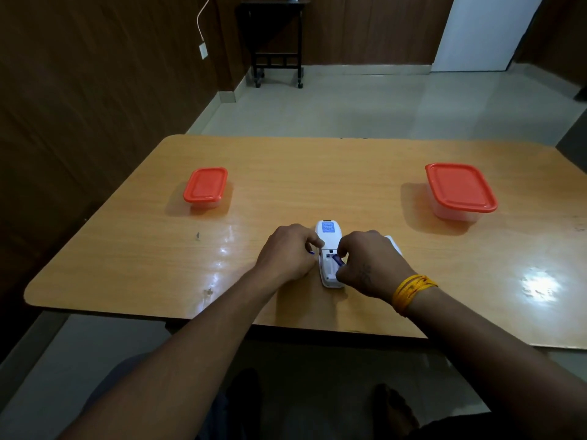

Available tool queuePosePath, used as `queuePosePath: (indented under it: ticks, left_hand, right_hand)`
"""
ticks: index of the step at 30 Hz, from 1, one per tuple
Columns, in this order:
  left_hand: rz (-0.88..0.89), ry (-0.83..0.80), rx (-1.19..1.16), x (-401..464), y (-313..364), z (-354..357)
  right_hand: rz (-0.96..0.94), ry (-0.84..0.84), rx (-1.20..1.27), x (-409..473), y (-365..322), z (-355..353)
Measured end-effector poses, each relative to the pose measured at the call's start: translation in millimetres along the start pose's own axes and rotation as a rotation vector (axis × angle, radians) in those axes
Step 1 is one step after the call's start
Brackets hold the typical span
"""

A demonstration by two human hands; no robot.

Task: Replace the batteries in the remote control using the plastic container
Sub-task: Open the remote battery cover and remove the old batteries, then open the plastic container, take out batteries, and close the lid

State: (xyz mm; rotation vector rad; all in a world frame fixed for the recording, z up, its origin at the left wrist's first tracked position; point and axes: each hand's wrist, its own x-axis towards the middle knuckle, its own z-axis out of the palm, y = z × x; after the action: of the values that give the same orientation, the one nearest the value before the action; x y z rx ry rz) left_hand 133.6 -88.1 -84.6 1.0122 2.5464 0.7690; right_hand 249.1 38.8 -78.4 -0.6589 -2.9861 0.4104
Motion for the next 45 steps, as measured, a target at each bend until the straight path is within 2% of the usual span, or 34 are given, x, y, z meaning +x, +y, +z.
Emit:
queuePosePath:
  ticks: [6,9,12,15,19,25,28,39,45]
  left_hand:
    - [-0.012,0.170,-0.149,-9,0,4]
    - [0.016,0.239,-0.314,-16,13,7]
    - [0.042,0.203,-0.459,-21,37,18]
    - [0.043,0.176,-0.505,-15,65,41]
    - [0.006,0.110,-0.566,-3,109,70]
    - [-0.026,0.078,-0.426,22,174,110]
    - [-0.056,0.033,-0.322,32,190,124]
    - [-0.057,-0.019,-0.177,53,187,146]
    - [-0.062,-0.035,-0.199,59,179,148]
  right_hand:
    - [0.103,0.073,0.191,-12,9,-10]
    - [0.170,0.113,0.304,-24,28,-20]
    - [0.270,0.126,0.396,-38,55,-30]
    - [0.389,0.158,0.453,-50,84,-41]
    - [0.482,0.233,0.399,-59,129,-56]
    - [0.650,0.218,0.479,-66,182,-58]
    - [0.674,0.148,0.446,-60,192,-48]
    - [0.636,0.119,0.438,-36,206,-30]
    - [0.612,0.150,0.389,-34,204,-27]
